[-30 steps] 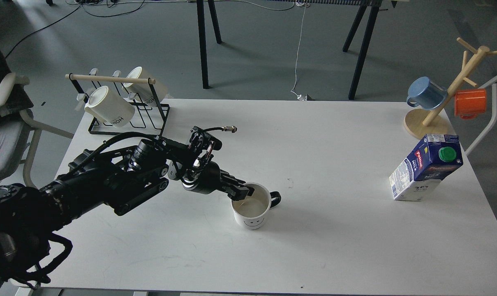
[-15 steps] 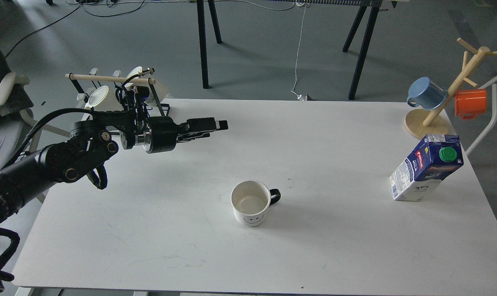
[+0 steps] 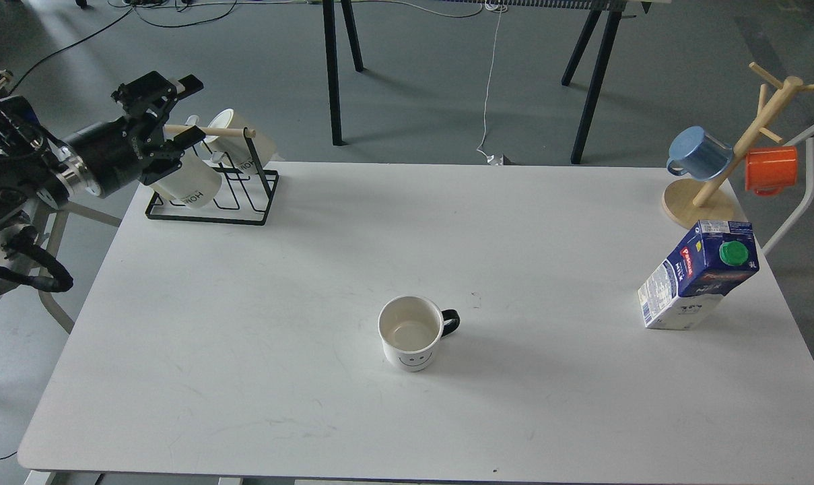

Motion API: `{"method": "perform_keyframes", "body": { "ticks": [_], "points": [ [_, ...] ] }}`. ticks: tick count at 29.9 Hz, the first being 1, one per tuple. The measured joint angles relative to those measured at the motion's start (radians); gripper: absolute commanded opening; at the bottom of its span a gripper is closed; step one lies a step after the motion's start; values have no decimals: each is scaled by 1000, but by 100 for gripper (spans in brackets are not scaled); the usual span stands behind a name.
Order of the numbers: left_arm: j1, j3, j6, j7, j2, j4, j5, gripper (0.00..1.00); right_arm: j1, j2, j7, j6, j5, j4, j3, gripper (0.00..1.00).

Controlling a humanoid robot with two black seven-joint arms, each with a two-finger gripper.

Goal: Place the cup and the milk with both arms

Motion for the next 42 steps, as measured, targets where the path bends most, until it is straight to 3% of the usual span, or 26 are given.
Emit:
{"method": "perform_keyframes", "body": {
  "ticks": [16, 27, 42],
  "points": [
    [79, 0, 0, 0, -32, 18, 4, 98, -382, 36, 2, 0, 111, 107, -20, 99],
    [85, 6, 0, 0, -75, 39, 7, 98, -360, 341, 8, 0, -82, 21, -39, 98],
    [118, 6, 0, 0, -79, 39, 7, 98, -231, 447, 9, 0, -184, -95, -41, 98]
  ]
}}
